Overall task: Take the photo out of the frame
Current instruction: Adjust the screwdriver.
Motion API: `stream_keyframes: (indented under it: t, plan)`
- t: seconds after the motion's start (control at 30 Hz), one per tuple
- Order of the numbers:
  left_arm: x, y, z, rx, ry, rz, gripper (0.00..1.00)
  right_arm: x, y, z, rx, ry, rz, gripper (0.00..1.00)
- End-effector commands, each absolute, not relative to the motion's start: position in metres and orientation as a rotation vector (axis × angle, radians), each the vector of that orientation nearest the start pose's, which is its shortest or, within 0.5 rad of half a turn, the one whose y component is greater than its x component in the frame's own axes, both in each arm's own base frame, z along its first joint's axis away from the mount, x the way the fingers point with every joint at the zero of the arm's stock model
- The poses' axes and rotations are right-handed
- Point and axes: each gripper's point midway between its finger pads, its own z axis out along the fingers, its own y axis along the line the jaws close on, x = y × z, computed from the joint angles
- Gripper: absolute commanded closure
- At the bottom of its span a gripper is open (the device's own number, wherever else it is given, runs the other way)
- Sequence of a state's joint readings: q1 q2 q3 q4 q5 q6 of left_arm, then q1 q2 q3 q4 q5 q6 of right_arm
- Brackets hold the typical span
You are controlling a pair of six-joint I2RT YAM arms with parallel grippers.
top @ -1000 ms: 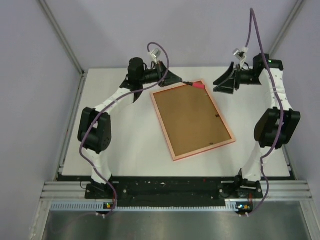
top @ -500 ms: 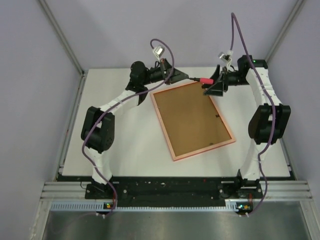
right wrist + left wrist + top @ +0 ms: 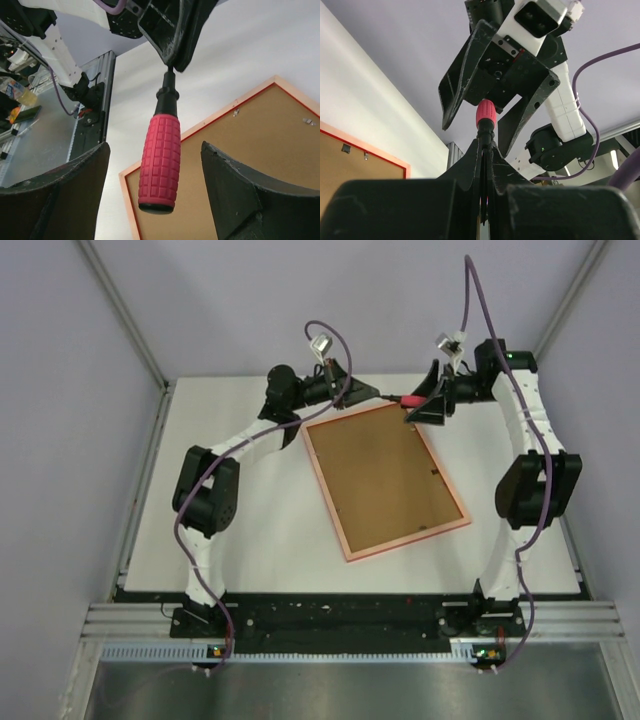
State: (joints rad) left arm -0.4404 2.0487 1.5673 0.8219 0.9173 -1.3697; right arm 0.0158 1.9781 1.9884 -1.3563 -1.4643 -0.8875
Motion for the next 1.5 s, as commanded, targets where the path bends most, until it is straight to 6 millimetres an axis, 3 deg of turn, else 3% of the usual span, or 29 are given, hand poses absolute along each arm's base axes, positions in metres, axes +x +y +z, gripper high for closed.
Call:
stream_keyframes:
  t: [0.0,0.27,0.53,0.63,0.9,1.17,1.27,1.3,1.37,1.47]
  plan:
    - [0.403,-0.381,0.349,0.311,1.581,-2.02,1.0,0.338,0.19,0.355,-0.937,1.469,1.65,0.28]
    - [0.402,-0.39,0.354,0.331,1.547,-2.048,1.0,0.336,0.195,0.352,-0.949,1.467,1.659,0.5]
    - [0.399,-0.388,0.364,0.342,1.505,-2.064,1.0,0.336,0.195,0.347,-0.938,1.476,1.669,0.51]
    - [0.398,-0.389,0.362,0.338,1.514,-2.069,1.0,0.337,0.195,0.35,-0.947,1.467,1.661,0.61]
    - [0.397,-0.389,0.359,0.342,1.518,-2.069,1.0,0.335,0.195,0.358,-0.965,1.45,1.642,0.61]
    - [0.394,-0.389,0.356,0.349,1.526,-2.073,1.0,0.334,0.194,0.366,-0.977,1.436,1.627,0.95]
    - [0.396,-0.388,0.355,0.342,1.527,-2.073,1.0,0.335,0.192,0.371,-0.98,1.429,1.615,0.88]
    - [0.395,-0.389,0.356,0.345,1.523,-2.075,1.0,0.336,0.191,0.371,-0.976,1.432,1.615,0.77]
    - [0.395,-0.389,0.357,0.345,1.52,-2.075,1.0,0.337,0.188,0.373,-0.967,1.436,1.614,0.67]
    - [0.396,-0.388,0.357,0.34,1.515,-2.074,1.0,0.337,0.185,0.374,-0.962,1.438,1.604,0.62]
